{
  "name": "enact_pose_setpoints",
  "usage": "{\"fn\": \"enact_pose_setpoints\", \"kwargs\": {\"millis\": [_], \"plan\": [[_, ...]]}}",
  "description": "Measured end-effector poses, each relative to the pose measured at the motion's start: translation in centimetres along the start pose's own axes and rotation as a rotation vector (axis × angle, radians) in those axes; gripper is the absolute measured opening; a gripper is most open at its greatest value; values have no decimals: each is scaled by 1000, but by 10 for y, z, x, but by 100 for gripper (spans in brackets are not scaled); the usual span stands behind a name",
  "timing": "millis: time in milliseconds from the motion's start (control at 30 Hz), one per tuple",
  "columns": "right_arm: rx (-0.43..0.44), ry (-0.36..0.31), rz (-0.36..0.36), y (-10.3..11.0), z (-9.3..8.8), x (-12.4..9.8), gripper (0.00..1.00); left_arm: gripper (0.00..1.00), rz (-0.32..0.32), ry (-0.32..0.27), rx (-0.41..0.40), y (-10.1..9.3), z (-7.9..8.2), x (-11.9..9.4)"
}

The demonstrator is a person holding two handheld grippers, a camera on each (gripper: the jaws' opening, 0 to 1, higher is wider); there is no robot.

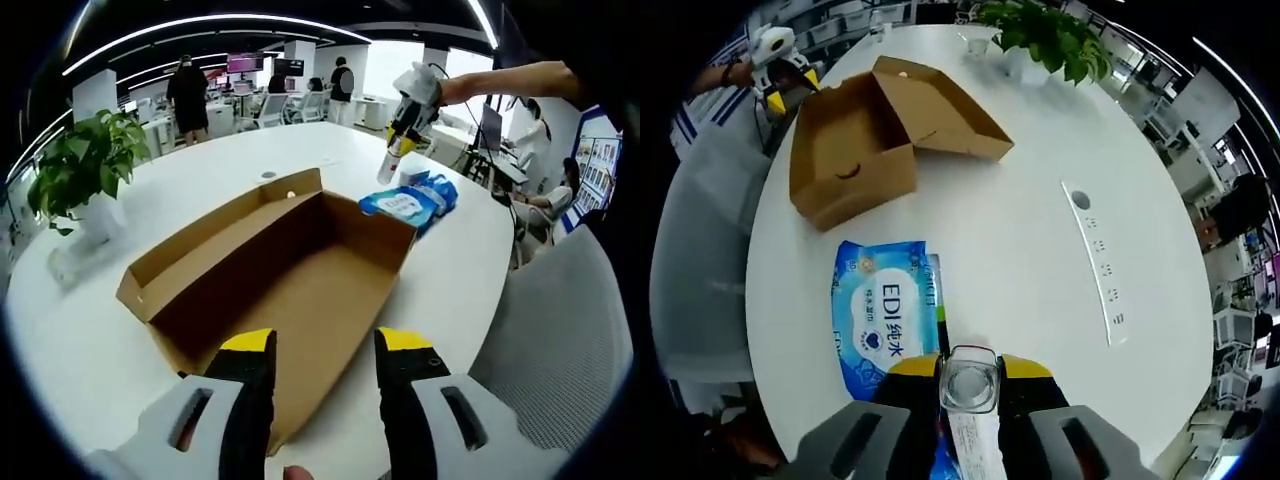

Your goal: Operate the shoe box by opening the lid, removing the specified soft item, and placing it in the target area until the item is outside and the box remains undamaged.

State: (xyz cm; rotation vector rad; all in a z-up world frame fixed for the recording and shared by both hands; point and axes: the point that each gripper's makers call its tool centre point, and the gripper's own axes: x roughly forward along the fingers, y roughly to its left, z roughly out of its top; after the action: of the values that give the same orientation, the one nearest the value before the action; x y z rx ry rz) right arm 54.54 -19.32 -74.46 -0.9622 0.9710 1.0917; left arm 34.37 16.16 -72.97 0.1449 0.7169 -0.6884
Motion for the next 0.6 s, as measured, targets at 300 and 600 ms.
{"fn": "enact_pose_setpoints", "kwargs": {"millis": [300, 600], "plan": [[49, -21, 33, 15, -7, 14, 17, 40, -1, 13, -1, -2, -5, 1], [4, 29, 35, 20, -18, 18, 17, 40, -3, 18, 0, -1, -5, 5]]}}
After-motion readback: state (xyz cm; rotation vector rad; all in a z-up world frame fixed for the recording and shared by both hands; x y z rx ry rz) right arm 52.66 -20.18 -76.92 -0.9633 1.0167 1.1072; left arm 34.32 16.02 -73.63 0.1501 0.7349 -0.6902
